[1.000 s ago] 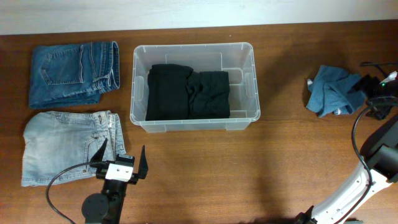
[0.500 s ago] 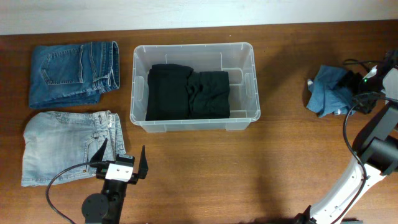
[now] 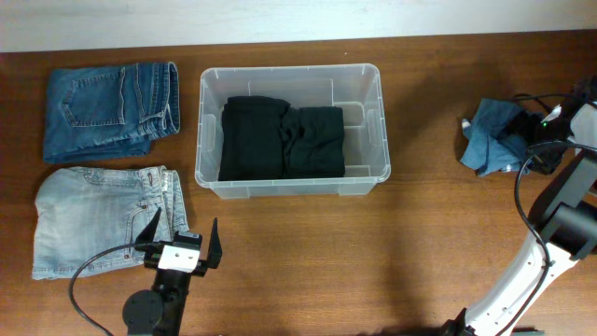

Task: Pack container
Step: 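Grasp the light-blue cloth with the right gripper, then lift the light-blue cloth and carry it over the bin's right side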

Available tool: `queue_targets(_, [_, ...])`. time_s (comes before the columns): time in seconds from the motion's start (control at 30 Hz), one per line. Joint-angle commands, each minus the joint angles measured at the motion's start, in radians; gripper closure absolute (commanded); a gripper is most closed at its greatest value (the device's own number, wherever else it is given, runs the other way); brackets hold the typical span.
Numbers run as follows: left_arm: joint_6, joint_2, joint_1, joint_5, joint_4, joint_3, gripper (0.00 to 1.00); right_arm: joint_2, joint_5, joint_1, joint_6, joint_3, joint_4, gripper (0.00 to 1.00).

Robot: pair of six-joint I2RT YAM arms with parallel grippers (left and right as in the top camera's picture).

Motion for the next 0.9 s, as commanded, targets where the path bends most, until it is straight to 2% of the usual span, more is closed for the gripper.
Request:
queue_targets(0.0, [0.009,-0.006,0.006,-0.004,-0.002,-0.005,0.01,0.085,-0.061,0.001,-0.011,-0.009,0.023,0.08])
queue_targets(0.13, [0.008,-0.006,0.006,-0.004,-0.002,-0.005,0.01,0.103,-0.1,0.001,-0.011,-0.01,0.037,0.15])
queue_targets(0.2, [0.009,-0.006,0.006,-0.004,-0.002,-0.005,0.01,0.103,-0.1,0.001,-0.011,-0.01,0.04,0.22])
queue_targets(0.3, [0.008,-0.006,0.006,-0.004,-0.002,-0.005,0.01,0.103,-0.1,0.001,-0.011,-0.01,0.041,0.37])
queue_targets(0.43, [0.009,-0.006,0.006,-0.004,-0.002,-0.005,0.01,0.103,-0.105,0.005,-0.041,-0.01,0.045,0.43])
queue_targets(0.5, [0.009,-0.006,0.006,-0.004,-0.002,-0.005,0.01,0.103,-0.105,0.008,-0.041,-0.01,0.047,0.51])
queue_targets(0.53, [0.009,-0.006,0.006,-0.004,-0.002,-0.005,0.01,0.103,-0.11,0.01,-0.041,-0.01,0.047,0.64])
queue_targets(0.67, [0.009,-0.006,0.006,-0.004,-0.002,-0.005,0.01,0.103,-0.174,0.009,-0.041,-0.01,0.055,0.76])
queue_targets(0.73, [0.009,-0.006,0.006,-0.004,-0.002,-0.005,0.01,0.103,-0.231,0.008,-0.061,-0.01,0.06,0.89])
queue_targets(0.8, [0.009,-0.006,0.006,-0.004,-0.002,-0.005,0.01,0.103,-0.27,0.006,-0.062,-0.008,0.059,0.96])
queue_targets(0.87, [0.008,-0.006,0.006,-0.004,-0.002,-0.005,0.01,0.097,-0.344,0.001,-0.064,-0.006,0.06,0.96])
